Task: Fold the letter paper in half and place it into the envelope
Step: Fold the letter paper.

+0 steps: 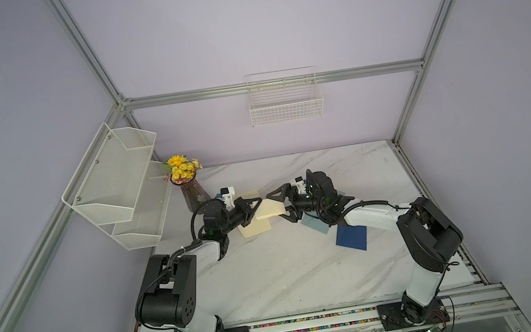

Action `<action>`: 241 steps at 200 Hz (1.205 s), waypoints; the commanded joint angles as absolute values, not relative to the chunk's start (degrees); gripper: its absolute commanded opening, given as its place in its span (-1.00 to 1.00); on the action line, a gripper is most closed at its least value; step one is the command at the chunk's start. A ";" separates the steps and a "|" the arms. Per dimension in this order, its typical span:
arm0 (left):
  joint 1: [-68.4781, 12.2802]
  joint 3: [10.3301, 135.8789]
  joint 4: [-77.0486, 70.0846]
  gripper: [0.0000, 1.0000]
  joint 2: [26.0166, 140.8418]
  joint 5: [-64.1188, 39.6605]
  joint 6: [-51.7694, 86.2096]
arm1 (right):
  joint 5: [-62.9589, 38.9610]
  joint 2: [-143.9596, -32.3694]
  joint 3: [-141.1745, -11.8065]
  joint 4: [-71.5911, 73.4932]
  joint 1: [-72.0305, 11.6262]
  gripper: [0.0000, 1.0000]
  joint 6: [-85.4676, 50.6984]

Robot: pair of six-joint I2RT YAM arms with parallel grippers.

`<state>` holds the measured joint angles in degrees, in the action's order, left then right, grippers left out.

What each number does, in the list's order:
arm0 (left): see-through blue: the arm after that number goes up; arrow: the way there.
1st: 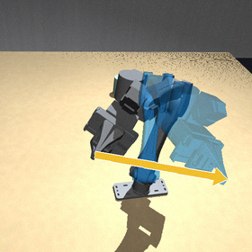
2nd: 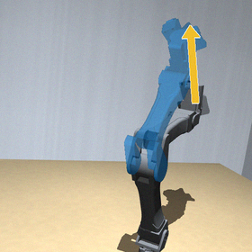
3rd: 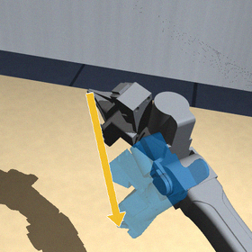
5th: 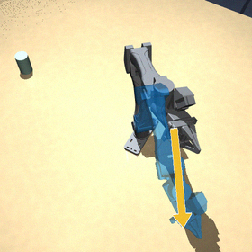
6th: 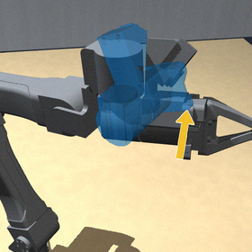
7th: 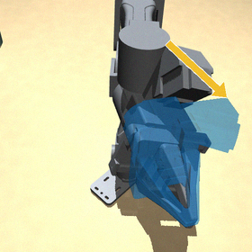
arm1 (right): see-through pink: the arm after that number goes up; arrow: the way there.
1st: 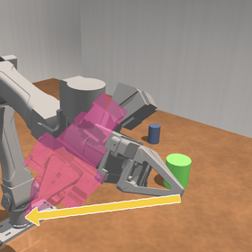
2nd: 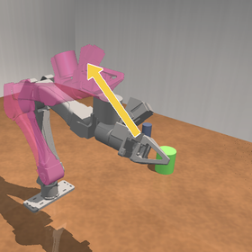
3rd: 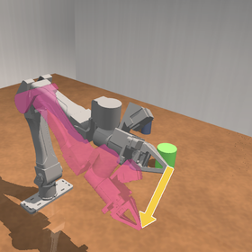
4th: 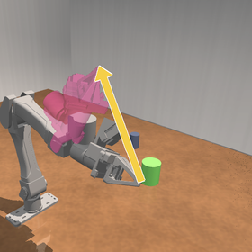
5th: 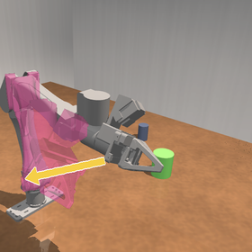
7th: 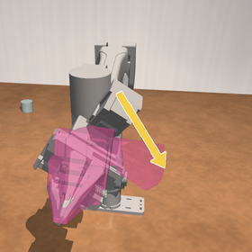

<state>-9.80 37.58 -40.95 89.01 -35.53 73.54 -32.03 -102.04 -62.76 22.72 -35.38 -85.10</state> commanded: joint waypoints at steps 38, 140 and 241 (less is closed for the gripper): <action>-13.62 39.50 -31.59 -1.00 81.47 -7.68 74.84 | -16.51 -105.76 -64.63 32.70 -38.09 0.62 -101.08; -23.12 42.47 -19.80 -1.00 77.51 11.74 74.88 | -5.42 -110.50 -66.87 39.99 -42.29 0.00 -108.50; -24.25 40.81 -17.97 -1.00 76.55 12.96 74.18 | -2.67 -108.90 -64.87 36.74 -45.08 -0.79 -110.54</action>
